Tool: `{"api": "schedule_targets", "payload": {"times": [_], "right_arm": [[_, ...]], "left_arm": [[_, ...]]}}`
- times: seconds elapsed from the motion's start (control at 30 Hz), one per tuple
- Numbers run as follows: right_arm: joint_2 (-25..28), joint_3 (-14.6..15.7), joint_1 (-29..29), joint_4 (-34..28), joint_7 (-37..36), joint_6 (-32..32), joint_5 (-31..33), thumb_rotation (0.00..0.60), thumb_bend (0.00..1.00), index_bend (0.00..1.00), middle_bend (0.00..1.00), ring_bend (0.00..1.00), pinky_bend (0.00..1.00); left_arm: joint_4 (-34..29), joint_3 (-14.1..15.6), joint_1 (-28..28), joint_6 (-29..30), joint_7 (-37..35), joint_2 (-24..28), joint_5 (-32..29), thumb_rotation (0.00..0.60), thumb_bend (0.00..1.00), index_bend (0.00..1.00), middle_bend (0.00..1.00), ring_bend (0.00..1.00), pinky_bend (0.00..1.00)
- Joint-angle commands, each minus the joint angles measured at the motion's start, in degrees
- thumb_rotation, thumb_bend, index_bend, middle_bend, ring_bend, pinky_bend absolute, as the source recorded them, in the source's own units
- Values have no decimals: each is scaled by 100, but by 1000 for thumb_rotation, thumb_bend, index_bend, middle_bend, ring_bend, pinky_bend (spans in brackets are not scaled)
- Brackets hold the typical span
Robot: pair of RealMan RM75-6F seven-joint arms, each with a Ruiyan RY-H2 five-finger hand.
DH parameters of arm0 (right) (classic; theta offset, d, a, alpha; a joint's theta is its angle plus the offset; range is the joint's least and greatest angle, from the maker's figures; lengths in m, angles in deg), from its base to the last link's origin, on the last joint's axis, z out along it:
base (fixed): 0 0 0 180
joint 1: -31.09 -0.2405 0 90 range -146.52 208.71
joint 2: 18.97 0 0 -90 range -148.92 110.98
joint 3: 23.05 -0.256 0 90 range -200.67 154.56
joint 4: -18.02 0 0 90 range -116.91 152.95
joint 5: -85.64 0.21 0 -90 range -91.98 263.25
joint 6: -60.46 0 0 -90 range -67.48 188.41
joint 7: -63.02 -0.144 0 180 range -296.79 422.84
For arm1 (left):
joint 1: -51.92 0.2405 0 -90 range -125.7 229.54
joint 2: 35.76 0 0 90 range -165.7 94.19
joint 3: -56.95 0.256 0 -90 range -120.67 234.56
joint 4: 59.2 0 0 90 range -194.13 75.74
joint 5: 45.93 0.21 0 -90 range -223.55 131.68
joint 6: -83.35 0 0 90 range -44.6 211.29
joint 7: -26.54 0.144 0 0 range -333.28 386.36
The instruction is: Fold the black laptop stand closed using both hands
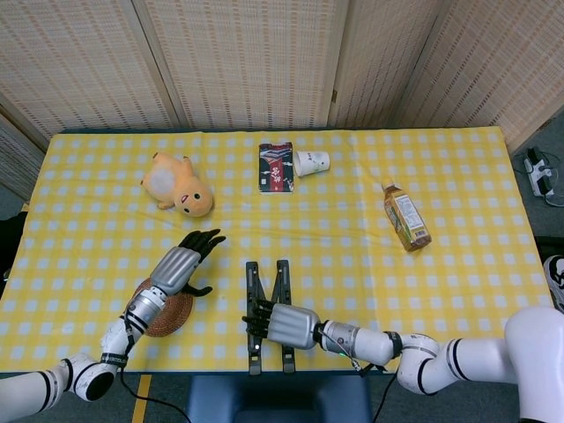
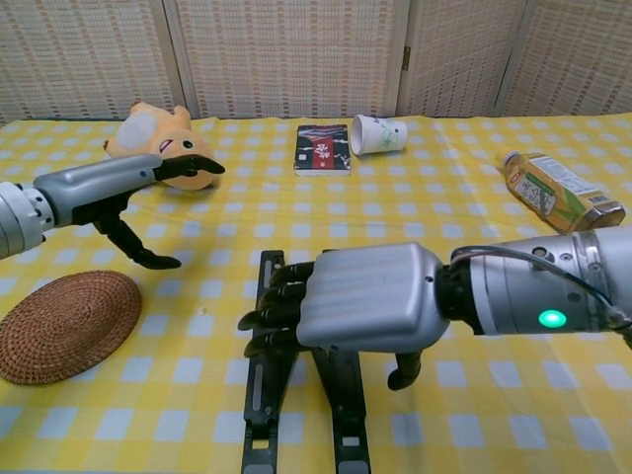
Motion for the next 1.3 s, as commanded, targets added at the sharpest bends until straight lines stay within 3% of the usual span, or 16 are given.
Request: {"api": "schedule_targets", "payload": {"times": [0.03, 0.3, 0.87, 1.1, 1.3], "right_arm": [[-146, -64, -100, 105, 175, -139, 146, 600, 150, 0, 0, 31, 0], [-340, -136, -257, 266, 291, -303, 318, 600, 150, 0, 2, 34, 0], [-513, -88, -483, 420, 596, -524, 695, 600, 151, 2, 107, 70, 0], [-590, -50, -510, 481, 679, -447, 756, 600, 150, 115, 201, 111, 0], [-577, -17, -455, 498, 565, -158, 629, 600, 150, 304, 301, 180, 0]], "left_arm": [[82, -2, 23, 1, -106, 1, 15, 600, 236, 11, 0, 0, 0], [214, 12, 62, 3, -282, -7, 54, 600, 236, 11, 0, 0, 0], [352, 46, 132, 20, -460, -20, 135, 600, 237, 12, 0, 0, 0], [385, 53, 153, 15, -488, -31, 139, 600, 236, 13, 0, 0, 0], [398, 57, 170, 38, -512, -41, 171, 600, 236, 13, 0, 0, 0]]}}
